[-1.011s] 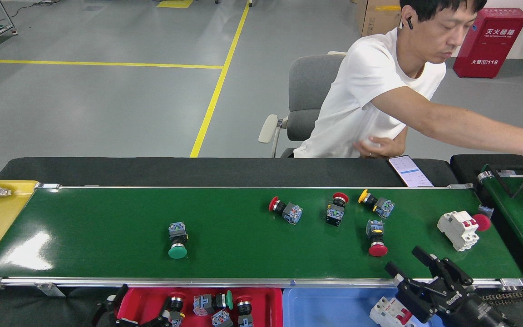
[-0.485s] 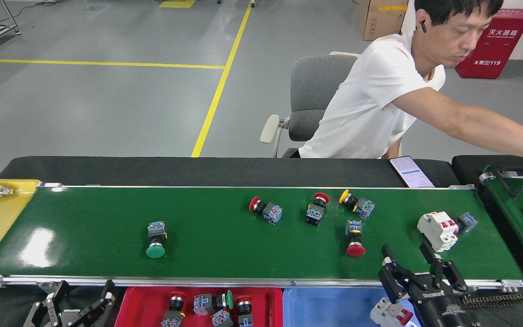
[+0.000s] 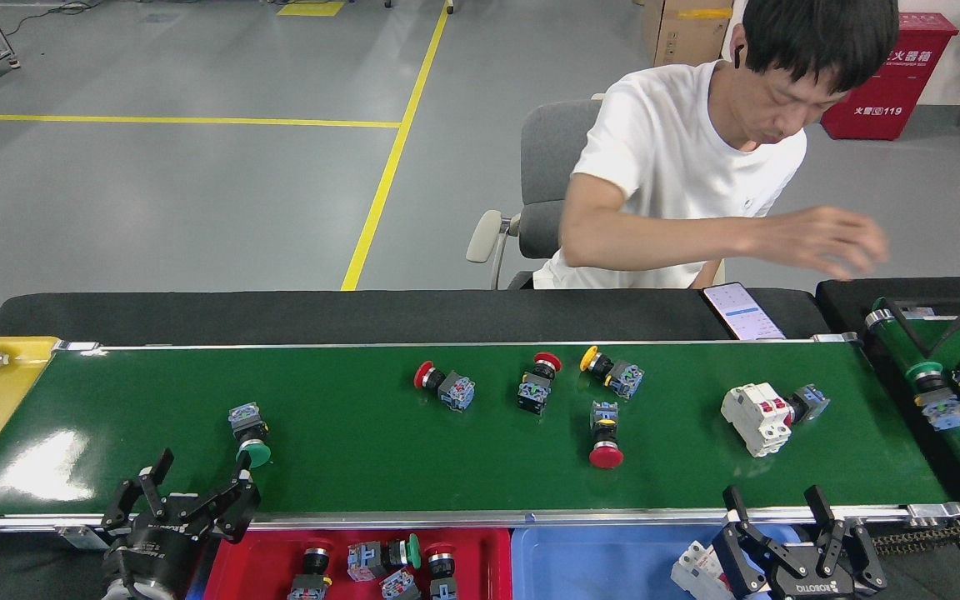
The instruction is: Pick switch part from conveyor to tray
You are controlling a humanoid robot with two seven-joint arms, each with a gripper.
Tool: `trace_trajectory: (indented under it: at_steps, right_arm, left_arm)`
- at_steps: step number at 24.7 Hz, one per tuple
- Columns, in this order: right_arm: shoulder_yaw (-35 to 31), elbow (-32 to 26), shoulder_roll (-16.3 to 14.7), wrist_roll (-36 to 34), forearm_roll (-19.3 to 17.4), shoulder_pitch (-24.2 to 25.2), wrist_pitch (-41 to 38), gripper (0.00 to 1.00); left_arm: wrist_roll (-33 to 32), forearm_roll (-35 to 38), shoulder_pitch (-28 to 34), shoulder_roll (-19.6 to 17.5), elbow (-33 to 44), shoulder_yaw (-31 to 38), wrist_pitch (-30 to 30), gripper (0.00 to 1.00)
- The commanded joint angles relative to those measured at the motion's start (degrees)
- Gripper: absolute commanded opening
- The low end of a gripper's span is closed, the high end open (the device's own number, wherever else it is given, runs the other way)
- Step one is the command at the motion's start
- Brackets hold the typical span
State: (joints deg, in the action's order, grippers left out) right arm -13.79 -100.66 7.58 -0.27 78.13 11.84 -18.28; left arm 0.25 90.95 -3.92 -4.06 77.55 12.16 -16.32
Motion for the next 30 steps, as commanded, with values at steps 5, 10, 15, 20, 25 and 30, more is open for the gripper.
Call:
trace_trajectory:
  at_steps: [5,10,15,20,25,30]
  right_arm:
    - [5.7,-0.5,-0.37,6.86,3.78,-4.28,10.9,0.99]
    - [6.84,3.19,-4.33,11.26,4.05,-7.8,11.87,0.99]
    - [6.84,8.9,-4.77,12.14,4.13,-12.28,11.96,0.99]
    - [10.88,15.32,-5.03,12.14,4.57,-17.82,14.94,0.99]
    - [18.36,21.82,-5.29,12.14,4.4,-21.69,19.34,0.9]
    - [18.53,23.23,-5.29,12.31,3.61,-22.65,18.2,0.55]
  left_arm:
    - [0.45,0.54,-4.78,-0.78,-4.59,-1.35,1.11,1.0]
    - [0.45,1.51,-12.69,-1.39,-14.53,-3.2,3.57,0.99]
    - [0.63,1.95,-17.18,-3.5,-21.91,-3.37,3.92,0.22]
    - [0.8,0.63,-17.09,-3.77,-21.56,-3.2,1.73,0.03]
    - [2.12,-3.06,-8.56,-3.94,-7.94,-3.2,-3.2,0.03]
    - [2.91,-2.89,10.69,-2.8,15.62,-4.07,-9.17,0.05]
